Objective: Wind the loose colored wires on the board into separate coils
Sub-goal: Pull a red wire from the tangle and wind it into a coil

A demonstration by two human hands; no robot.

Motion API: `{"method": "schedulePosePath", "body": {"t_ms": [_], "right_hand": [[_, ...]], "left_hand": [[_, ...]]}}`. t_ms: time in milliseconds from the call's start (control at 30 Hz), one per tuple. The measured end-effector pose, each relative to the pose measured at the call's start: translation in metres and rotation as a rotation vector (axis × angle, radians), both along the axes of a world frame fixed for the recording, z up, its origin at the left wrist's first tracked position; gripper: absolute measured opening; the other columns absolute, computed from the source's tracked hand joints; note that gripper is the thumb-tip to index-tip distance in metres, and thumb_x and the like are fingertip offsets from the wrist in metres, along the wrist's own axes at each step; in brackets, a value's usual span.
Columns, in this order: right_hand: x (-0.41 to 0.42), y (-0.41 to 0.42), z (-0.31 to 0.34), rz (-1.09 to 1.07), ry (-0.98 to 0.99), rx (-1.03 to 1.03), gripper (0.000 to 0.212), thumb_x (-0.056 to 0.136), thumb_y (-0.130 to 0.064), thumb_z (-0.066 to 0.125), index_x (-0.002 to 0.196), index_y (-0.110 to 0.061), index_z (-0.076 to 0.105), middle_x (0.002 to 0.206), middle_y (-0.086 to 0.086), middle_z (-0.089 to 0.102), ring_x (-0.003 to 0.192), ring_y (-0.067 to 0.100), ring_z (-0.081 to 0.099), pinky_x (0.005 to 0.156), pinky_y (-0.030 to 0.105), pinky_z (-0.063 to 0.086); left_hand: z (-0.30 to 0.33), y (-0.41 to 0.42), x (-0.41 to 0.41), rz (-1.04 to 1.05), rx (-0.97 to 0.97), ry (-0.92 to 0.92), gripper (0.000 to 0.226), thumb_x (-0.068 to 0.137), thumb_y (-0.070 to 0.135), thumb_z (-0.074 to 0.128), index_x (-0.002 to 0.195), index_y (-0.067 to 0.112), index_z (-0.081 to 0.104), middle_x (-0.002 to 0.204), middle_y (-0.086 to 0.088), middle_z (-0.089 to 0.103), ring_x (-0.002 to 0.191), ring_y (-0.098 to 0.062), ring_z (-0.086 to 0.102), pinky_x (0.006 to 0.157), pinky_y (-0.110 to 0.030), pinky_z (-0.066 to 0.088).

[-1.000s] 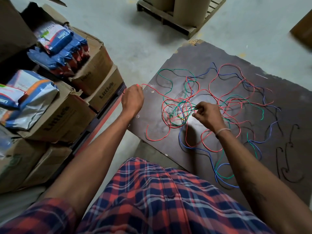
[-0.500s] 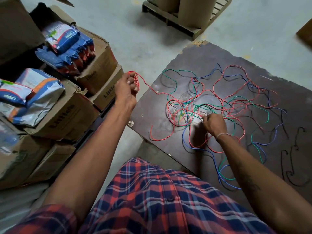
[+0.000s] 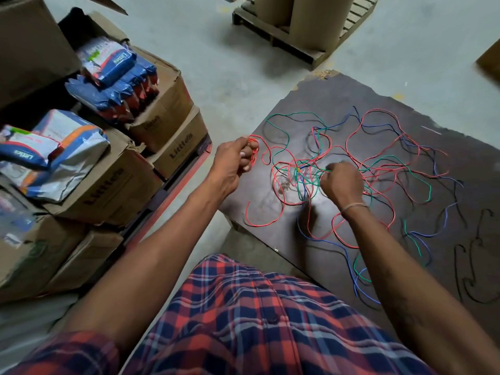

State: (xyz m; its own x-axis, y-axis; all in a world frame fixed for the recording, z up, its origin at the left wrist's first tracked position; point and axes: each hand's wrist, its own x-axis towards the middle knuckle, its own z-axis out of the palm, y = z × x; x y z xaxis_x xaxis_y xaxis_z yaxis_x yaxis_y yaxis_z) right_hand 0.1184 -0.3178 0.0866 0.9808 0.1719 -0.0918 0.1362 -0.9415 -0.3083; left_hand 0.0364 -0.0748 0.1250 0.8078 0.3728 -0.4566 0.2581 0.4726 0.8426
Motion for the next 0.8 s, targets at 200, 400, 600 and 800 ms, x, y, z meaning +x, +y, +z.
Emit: {"method": "schedulePosePath", "body": {"t_ms": [200,400,600,800], "right_hand": [[-0.006,0.041,0.035,0.386,0.062,0.482,0.048,0.086,-0.011,0.061,0.134,-0.011,0.066,0.13,0.011,0.066,0.124,0.027,0.058,0.11,0.035,0.041],[-0.022,0.077,0.016,0.442,0.236,0.487,0.024,0.103,-0.02,0.061,0.12,-0.011,0.074,0.109,0.011,0.071,0.109,0.028,0.062,0.095,0.036,0.045],[-0.047,0.081,-0.004,0.506,0.317,0.423,0.041,0.098,-0.043,0.044,0.093,-0.02,0.078,0.081,0.01,0.063,0.082,0.024,0.058,0.077,0.038,0.042],[-0.054,0.076,0.008,0.599,0.299,0.37,0.044,0.098,-0.047,0.045,0.077,-0.022,0.075,0.073,0.006,0.06,0.07,0.015,0.053,0.071,0.035,0.037]], "left_hand": [[0.015,-0.012,-0.005,-0.086,-0.07,-0.042,0.034,0.109,0.021,0.042,0.085,0.004,0.06,0.044,0.013,0.034,0.033,-0.001,0.021,0.037,-0.019,0.023],[0.038,-0.011,-0.005,-0.066,-0.398,-0.094,0.036,0.108,0.019,0.038,0.086,0.001,0.059,0.04,0.01,0.027,0.028,-0.004,0.02,0.034,-0.019,0.026],[0.045,-0.001,-0.004,-0.061,-0.722,-0.272,0.039,0.108,0.021,0.037,0.097,-0.005,0.065,0.047,0.008,0.038,0.031,-0.008,0.027,0.041,-0.02,0.034],[0.031,0.004,0.01,0.042,-0.54,-0.46,0.041,0.112,0.022,0.031,0.128,-0.008,0.053,0.117,-0.015,0.072,0.096,-0.015,0.072,0.089,-0.026,0.058]]}}
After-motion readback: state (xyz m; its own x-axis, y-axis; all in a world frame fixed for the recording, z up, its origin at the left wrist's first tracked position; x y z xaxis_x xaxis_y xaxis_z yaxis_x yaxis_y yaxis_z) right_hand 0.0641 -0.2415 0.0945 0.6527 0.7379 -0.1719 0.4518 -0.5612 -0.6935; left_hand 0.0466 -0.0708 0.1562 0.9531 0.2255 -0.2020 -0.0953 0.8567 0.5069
